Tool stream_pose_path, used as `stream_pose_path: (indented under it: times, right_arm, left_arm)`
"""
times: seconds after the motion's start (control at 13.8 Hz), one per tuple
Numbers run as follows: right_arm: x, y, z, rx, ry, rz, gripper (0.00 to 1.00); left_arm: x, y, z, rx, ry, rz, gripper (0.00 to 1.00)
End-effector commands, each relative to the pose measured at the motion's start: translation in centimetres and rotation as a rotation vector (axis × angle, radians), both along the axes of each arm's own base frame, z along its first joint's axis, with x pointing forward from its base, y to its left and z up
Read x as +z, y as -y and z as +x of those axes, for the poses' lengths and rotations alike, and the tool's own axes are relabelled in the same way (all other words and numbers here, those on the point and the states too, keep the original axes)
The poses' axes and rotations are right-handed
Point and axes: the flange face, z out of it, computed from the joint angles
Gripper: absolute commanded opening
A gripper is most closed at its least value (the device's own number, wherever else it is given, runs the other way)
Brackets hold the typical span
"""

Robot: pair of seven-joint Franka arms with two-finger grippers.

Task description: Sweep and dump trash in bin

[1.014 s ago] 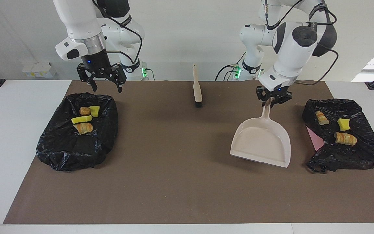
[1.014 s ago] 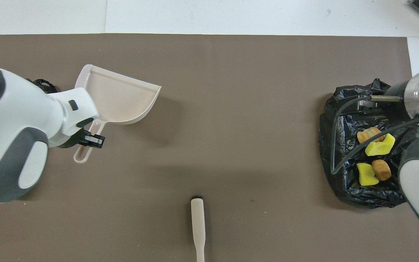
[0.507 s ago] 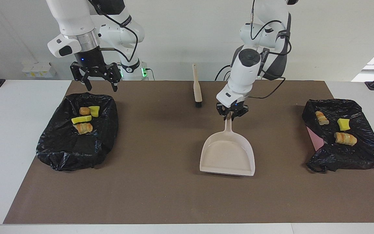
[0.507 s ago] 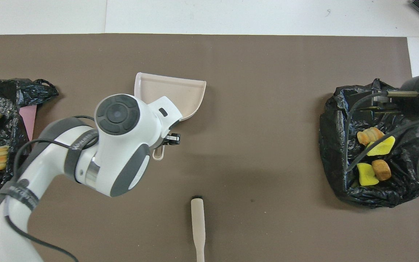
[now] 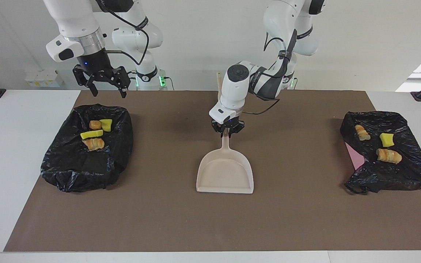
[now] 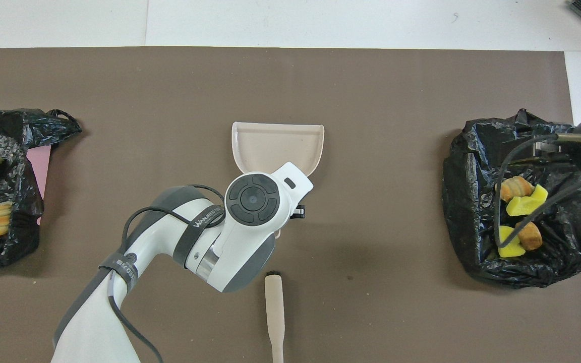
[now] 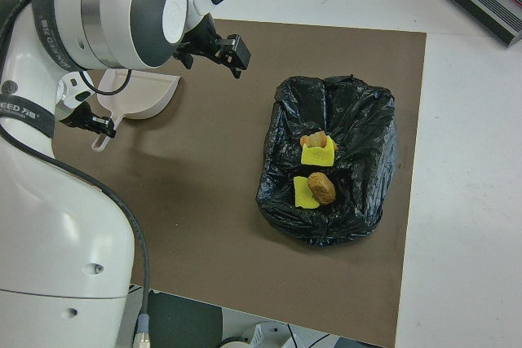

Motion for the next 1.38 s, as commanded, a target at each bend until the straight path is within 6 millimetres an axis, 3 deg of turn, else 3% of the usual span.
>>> stream_pose_path:
  times: [0.0, 0.22, 0.65, 1.01, 1.3]
  right_arm:
    - [-0.2, 0.6, -0.3, 0.019, -0.02, -0.002, 1.0]
    - [-0.3, 0.3, -0.3, 0.043, -0.022, -0.008, 1.0]
    - [-0.2, 0.1, -0.2, 0.048, -0.022, -0.01, 1.0]
    - [-0.1, 0.1, -0.2, 0.048, -0.018, -0.018, 1.0]
    - [0.1, 0.0, -0.2, 0.049, -0.011, -0.013, 1.0]
  left_arm:
    - [1.7, -1.8, 1.5, 0.042, 0.015, -0.017, 1.0]
    - [4.1, -4.7, 4.2, 0.094, 0.037, -0.021, 1.0]
    - [6.5, -14.8, 10.9, 0.072, 0.096, -0.031, 1.0]
    - [7.7, -21.2, 13.5, 0.007, 0.107, -0.008, 1.0]
    - [12.3, -27.8, 14.7, -0.071, 0.086, 0.013, 1.0]
